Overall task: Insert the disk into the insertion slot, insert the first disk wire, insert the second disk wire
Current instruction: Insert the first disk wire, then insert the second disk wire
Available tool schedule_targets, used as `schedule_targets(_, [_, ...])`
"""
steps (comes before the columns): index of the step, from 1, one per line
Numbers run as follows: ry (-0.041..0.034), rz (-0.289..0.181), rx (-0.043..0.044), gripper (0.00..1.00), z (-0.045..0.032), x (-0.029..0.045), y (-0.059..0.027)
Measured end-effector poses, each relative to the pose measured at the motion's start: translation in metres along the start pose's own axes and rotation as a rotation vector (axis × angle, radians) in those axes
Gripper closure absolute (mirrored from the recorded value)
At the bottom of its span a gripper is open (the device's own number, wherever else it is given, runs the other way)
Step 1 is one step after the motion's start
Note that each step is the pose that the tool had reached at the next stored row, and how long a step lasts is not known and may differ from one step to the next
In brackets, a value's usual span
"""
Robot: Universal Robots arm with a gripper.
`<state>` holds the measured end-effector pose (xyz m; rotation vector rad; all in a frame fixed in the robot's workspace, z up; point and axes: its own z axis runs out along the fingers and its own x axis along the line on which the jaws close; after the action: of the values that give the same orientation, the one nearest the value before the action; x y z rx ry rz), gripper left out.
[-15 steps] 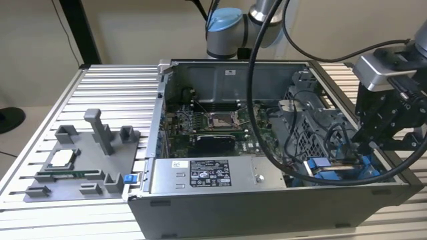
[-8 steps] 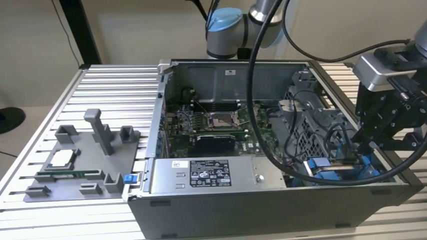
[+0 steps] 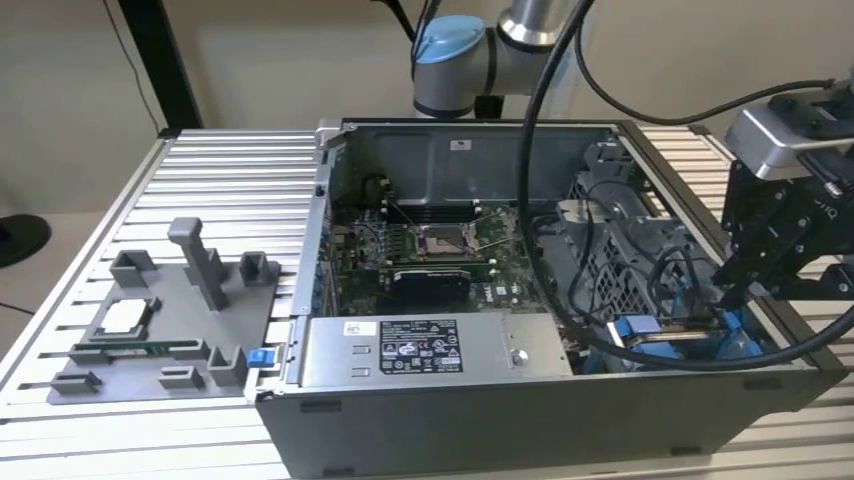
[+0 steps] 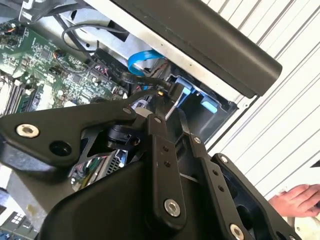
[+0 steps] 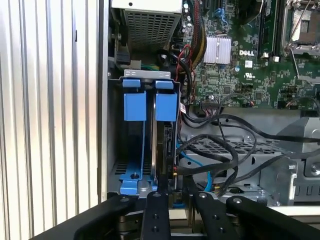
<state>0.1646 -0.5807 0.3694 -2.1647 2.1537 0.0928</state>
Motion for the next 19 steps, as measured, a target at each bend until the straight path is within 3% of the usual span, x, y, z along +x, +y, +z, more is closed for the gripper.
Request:
schedule_targets(13, [-0.0002, 0.004, -0.0448, 0.0, 0.0005, 0.0002, -0.026])
schedule_targets(15, [-0.0002, 0.004, -0.0489, 0.0, 0.0005, 0.0002, -0.0279])
schedule_targets(19, [-0.0003, 0.005, -0.0491, 0.0, 0.0006, 0.0002, -0.0279])
